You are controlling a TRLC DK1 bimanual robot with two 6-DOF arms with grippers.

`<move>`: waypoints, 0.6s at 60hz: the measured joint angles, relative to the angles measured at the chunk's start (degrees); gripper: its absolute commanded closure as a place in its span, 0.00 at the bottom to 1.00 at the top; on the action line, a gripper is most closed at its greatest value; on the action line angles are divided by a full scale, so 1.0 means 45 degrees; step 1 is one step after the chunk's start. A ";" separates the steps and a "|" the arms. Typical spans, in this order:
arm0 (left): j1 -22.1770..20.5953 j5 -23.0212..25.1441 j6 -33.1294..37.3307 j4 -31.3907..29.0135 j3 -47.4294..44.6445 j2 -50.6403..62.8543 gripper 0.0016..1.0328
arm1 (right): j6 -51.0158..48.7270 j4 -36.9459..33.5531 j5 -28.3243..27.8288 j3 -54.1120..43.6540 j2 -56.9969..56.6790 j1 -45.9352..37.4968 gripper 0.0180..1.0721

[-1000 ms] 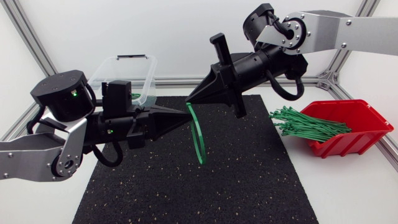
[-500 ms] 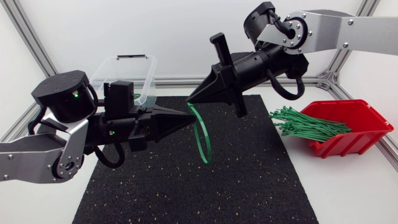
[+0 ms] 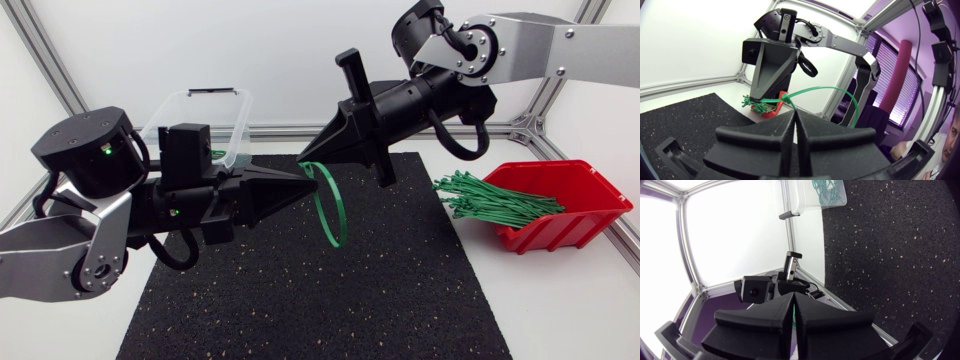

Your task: Take a green cable tie from the red box, thread the tail through the head to close it, then place it in the transparent bin on the left.

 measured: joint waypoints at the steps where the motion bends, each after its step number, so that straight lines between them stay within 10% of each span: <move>1: 0.0000 -0.0005 0.0000 0.0000 0.0000 -0.0015 0.97 | 0.0015 0.0024 0.0005 -0.0019 0.0000 0.0000 0.95; 36: 0.0000 -0.0044 -0.0092 -0.0102 -0.0087 -0.0316 0.97 | 0.0520 0.0491 0.0350 -0.0277 -0.0029 0.0097 0.95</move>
